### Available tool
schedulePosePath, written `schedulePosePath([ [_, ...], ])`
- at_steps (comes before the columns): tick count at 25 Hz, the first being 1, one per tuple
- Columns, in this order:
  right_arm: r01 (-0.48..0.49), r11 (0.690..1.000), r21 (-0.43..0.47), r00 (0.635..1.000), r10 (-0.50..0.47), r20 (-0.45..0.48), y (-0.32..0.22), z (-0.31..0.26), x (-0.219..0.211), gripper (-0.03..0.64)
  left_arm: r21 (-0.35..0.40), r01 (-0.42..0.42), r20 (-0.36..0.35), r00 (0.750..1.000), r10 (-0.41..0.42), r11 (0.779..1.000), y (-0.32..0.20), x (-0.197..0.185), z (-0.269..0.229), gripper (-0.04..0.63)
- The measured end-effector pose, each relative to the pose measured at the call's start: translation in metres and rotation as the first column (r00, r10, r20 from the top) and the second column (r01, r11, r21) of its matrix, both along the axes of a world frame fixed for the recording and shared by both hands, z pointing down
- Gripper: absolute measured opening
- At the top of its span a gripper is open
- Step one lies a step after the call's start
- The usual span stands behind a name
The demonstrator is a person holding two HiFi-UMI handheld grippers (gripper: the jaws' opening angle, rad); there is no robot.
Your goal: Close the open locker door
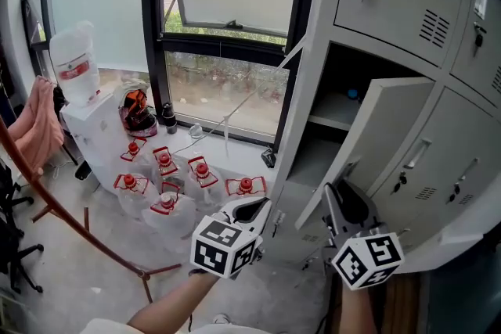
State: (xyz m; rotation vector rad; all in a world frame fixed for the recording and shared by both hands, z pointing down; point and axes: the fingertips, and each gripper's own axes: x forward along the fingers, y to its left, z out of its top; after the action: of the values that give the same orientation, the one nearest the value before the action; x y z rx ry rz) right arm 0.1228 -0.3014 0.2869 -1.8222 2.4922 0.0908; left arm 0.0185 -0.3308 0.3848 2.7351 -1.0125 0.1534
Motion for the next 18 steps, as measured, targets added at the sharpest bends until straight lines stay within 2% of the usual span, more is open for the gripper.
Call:
schedulePosePath([
  [8, -0.061, 0.998, -0.021, 0.998, 0.061, 0.001, -0.036, 0.001, -0.009, 0.104, 0.042, -0.032, -0.003, 0.999, 0.032, 0.999, -0.026, -0.022, -0.019, 0.006],
  [13, -0.065, 0.997, -0.034, 0.998, 0.065, 0.01, -0.054, 0.002, -0.014, 0.101, 0.045, -0.032, 0.001, 0.999, 0.032, 0.998, -0.037, -0.031, -0.02, 0.006],
  [18, -0.047, 0.998, -0.032, 0.999, 0.046, -0.014, -0.071, 0.001, -0.015, 0.097, 0.042, -0.035, 0.0, 0.999, 0.035, 0.998, -0.047, -0.023, -0.02, 0.006],
])
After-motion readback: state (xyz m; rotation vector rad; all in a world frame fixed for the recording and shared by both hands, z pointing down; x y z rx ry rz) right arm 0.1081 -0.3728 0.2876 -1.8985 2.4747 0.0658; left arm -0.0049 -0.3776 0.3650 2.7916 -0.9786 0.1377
